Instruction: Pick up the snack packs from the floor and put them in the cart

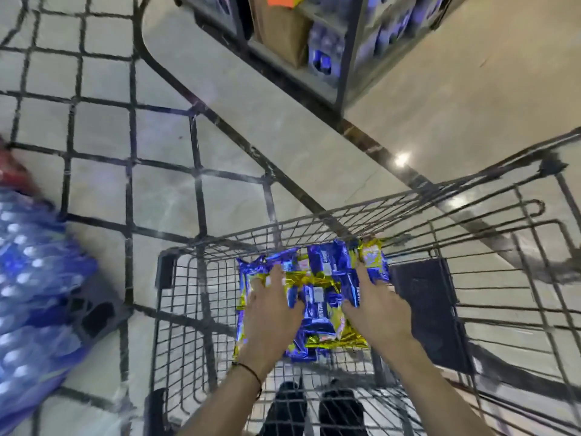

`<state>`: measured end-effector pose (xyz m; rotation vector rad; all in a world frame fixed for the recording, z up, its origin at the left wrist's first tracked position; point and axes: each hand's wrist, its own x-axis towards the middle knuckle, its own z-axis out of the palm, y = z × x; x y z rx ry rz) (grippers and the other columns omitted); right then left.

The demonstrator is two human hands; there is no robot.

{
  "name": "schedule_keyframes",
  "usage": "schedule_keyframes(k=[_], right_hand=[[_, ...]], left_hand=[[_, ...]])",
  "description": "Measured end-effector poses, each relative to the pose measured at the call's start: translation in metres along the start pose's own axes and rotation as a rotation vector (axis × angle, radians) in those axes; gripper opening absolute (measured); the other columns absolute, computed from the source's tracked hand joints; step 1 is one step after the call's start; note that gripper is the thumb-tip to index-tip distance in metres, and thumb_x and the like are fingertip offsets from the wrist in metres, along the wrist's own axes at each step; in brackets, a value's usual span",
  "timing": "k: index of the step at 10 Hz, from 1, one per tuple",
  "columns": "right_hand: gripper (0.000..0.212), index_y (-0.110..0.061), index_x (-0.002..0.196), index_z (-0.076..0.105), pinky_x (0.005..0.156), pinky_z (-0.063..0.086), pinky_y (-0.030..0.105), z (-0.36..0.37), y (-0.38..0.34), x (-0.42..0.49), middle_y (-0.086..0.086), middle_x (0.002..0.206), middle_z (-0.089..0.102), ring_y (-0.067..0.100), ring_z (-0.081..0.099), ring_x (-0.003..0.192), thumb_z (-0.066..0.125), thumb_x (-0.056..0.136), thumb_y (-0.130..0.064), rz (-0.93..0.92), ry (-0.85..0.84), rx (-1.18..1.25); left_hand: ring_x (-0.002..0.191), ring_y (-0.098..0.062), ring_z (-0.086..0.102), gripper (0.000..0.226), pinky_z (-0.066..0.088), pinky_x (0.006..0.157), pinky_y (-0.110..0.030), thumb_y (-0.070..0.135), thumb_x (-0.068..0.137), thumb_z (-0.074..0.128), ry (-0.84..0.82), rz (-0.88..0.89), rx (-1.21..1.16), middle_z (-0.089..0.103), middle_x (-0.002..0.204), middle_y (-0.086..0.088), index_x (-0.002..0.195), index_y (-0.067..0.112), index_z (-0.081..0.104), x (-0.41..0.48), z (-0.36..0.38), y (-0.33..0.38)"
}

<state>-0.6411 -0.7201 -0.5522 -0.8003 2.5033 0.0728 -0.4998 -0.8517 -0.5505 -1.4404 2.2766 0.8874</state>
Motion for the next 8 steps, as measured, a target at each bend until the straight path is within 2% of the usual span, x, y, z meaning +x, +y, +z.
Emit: schedule_keyframes(k=[1, 2, 3, 4, 6, 7, 8], right_hand=[[0.084, -0.028, 0.154, -0.002, 0.065, 0.045, 0.036, 0.044, 0.01, 0.032, 0.013, 0.119, 0.061, 0.031, 0.065, 0.097, 0.048, 0.092, -0.056, -0.023, -0.044, -0.03], [0.083, -0.028, 0.152, 0.0, 0.071, 0.05, 0.039, 0.083, 0.016, 0.054, 0.019, 0.129, 0.056, 0.033, 0.065, 0.097, 0.05, 0.092, -0.055, -0.029, -0.091, -0.001], [0.082, -0.03, 0.152, 0.001, 0.08, 0.051, 0.042, 0.11, 0.015, 0.063, 0.023, 0.145, 0.043, 0.036, 0.06, 0.109, 0.052, 0.092, -0.053, -0.019, -0.161, 0.051], [0.081, -0.031, 0.152, 0.0, 0.077, 0.051, 0.041, 0.12, 0.015, 0.063, 0.023, 0.147, 0.038, 0.037, 0.058, 0.11, 0.051, 0.093, -0.051, -0.014, -0.153, 0.077], [0.083, -0.034, 0.154, -0.005, 0.085, 0.051, 0.046, 0.121, 0.019, 0.062, 0.023, 0.154, 0.028, 0.04, 0.051, 0.122, 0.049, 0.094, -0.054, -0.023, -0.182, 0.158], [0.084, -0.035, 0.154, -0.007, 0.086, 0.051, 0.046, 0.111, 0.022, 0.059, 0.021, 0.151, 0.032, 0.04, 0.048, 0.124, 0.046, 0.094, -0.058, -0.023, -0.18, 0.16], [0.081, -0.033, 0.154, -0.005, 0.088, 0.05, 0.045, 0.1, 0.025, 0.05, 0.019, 0.144, 0.039, 0.038, 0.048, 0.122, 0.045, 0.095, -0.056, -0.059, -0.138, 0.152]], left_hand=[[0.129, -0.04, 0.046, 0.081, 0.048, 0.093, -0.049, 0.043, 0.087, 0.064, 0.011, -0.057, 0.08, 0.024, 0.154, -0.023, 0.151, 0.033, 0.015, 0.028, 0.045, -0.013], [0.127, -0.04, 0.047, 0.084, 0.051, 0.089, -0.049, 0.043, 0.086, 0.067, 0.025, -0.099, 0.1, 0.027, 0.15, -0.022, 0.151, 0.034, 0.014, 0.049, 0.081, -0.03], [0.127, -0.041, 0.046, 0.091, 0.05, 0.092, -0.052, 0.046, 0.086, 0.068, 0.032, -0.137, 0.104, 0.033, 0.146, -0.021, 0.154, 0.036, 0.009, 0.059, 0.104, -0.044], [0.13, -0.041, 0.044, 0.094, 0.051, 0.091, -0.054, 0.046, 0.086, 0.069, 0.064, -0.16, 0.095, 0.028, 0.152, -0.018, 0.155, 0.04, 0.005, 0.063, 0.113, -0.051], [0.127, -0.042, 0.045, 0.095, 0.053, 0.088, -0.055, 0.045, 0.084, 0.07, 0.063, -0.17, 0.085, 0.03, 0.149, -0.02, 0.153, 0.041, 0.005, 0.064, 0.115, -0.048], [0.122, -0.041, 0.047, 0.094, 0.051, 0.09, -0.055, 0.046, 0.083, 0.069, 0.066, -0.161, 0.087, 0.034, 0.142, -0.019, 0.153, 0.04, 0.007, 0.06, 0.102, -0.04], [0.123, -0.039, 0.046, 0.095, 0.048, 0.094, -0.048, 0.042, 0.085, 0.069, 0.084, -0.165, 0.07, 0.032, 0.143, -0.018, 0.155, 0.036, 0.004, 0.047, 0.089, -0.031]])
